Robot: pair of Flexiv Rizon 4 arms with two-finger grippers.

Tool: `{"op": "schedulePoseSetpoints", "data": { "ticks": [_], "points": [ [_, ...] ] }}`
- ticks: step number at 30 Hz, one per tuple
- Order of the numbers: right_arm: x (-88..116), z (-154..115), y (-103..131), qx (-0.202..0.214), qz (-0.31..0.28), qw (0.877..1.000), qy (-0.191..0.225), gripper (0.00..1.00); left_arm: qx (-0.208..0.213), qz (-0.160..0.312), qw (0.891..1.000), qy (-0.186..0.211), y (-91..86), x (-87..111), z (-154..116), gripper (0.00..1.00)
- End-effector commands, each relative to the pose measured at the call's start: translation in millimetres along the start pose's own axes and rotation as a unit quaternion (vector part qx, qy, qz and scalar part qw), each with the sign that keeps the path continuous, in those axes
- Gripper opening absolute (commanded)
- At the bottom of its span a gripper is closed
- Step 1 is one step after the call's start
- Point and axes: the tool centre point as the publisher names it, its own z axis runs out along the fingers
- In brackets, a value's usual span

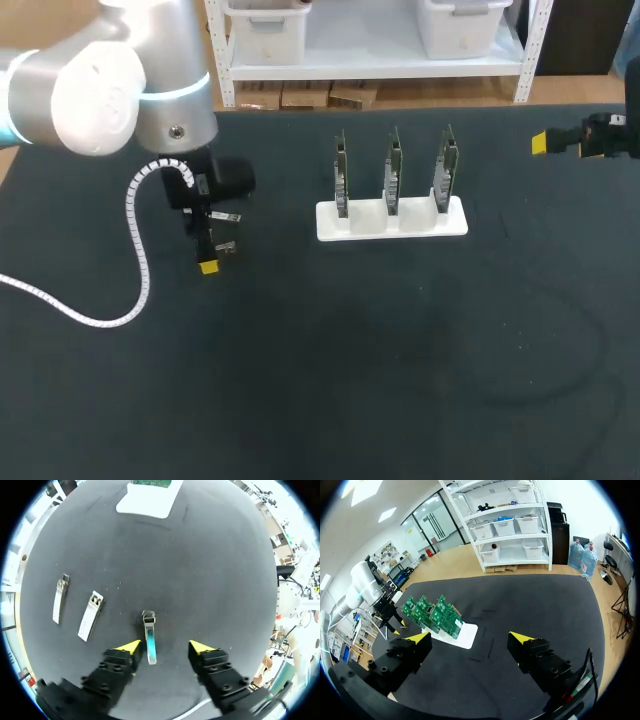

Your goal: Pick up the optical module with the left hand, and insert it into the network port with the right hand.

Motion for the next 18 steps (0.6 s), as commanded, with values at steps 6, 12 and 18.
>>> {"op": "schedulePoseSetpoints", "data": {
  "ticks": [6,12,18],
  "points": [
    [0.4,-1.4,1.3,0.003,0.001,1.0,0.0,1.0,-0.001,0.005,1.0,-0.001,-24.5,-2.4,2.4,1.0],
    [0.4,-1.4,1.3,0.003,0.001,1.0,0.0,1.0,0.003,-0.01,1.0,-0.002,-26.2,6.3,-0.3,1.0],
    [0.4,-1.4,1.3,0.003,0.001,1.0,0.0,1.0,-0.014,-0.018,1.0,-0.006,-33.5,10.0,-11.6,1.0]
  ]
}}
